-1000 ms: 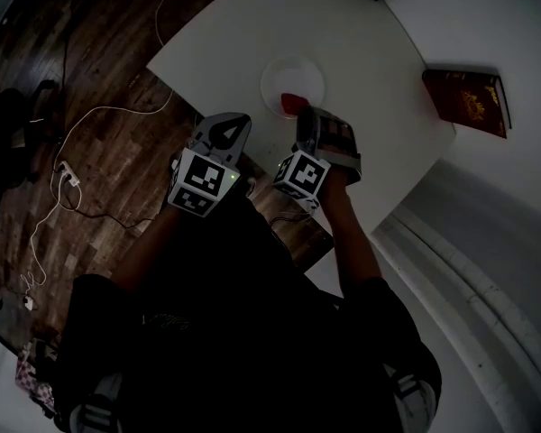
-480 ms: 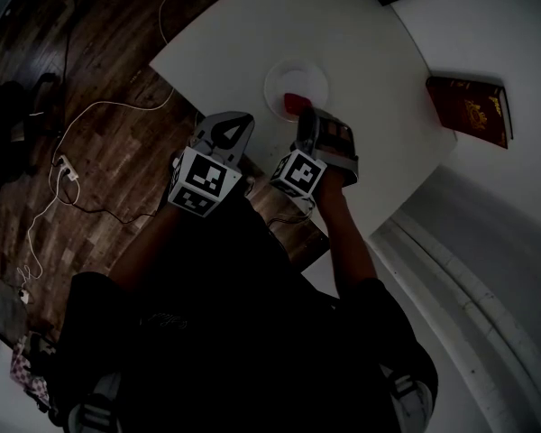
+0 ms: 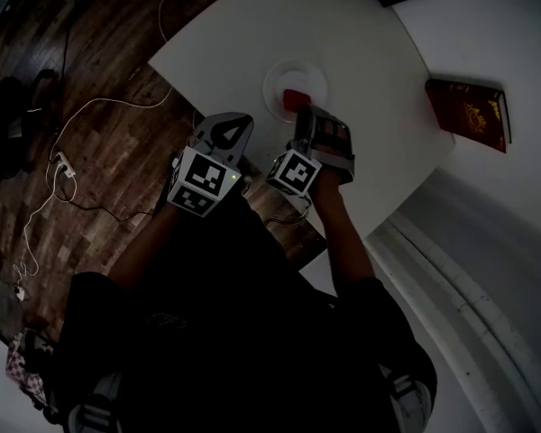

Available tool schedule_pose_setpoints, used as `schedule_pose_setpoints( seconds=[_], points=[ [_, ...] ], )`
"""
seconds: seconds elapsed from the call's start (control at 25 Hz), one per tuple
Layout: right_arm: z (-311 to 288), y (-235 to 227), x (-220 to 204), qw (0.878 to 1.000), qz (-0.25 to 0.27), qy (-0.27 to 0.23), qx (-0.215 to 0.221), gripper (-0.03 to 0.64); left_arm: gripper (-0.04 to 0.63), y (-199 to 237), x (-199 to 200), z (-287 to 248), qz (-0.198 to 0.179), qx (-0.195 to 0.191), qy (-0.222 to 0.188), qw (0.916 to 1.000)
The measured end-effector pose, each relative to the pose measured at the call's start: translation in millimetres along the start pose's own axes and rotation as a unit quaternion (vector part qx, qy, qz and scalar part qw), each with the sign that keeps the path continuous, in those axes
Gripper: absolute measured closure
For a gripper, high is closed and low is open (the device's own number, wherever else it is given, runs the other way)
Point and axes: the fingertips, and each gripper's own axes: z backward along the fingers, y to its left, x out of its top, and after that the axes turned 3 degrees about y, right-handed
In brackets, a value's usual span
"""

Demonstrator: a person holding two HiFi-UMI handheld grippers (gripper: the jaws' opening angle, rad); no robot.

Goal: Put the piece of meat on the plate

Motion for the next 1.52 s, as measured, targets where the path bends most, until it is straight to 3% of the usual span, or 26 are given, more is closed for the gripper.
schedule_pose_setpoints(
  seconds=[0.8, 1.52],
  points=[
    [1.4, 1.3, 9.6, 0.997, -0.059, -0.027, 0.027, 0.509, 0.592, -2.2, -7.2, -1.1, 0.029, -0.015, 0.002, 0.9995],
    [-21.4, -9.1, 13.2, 0.998, -0.055, -0.021, 0.017, 0.497, 0.592, 10.8, -12.8, -1.7, 0.039, -0.011, 0.012, 0.9991]
  ],
)
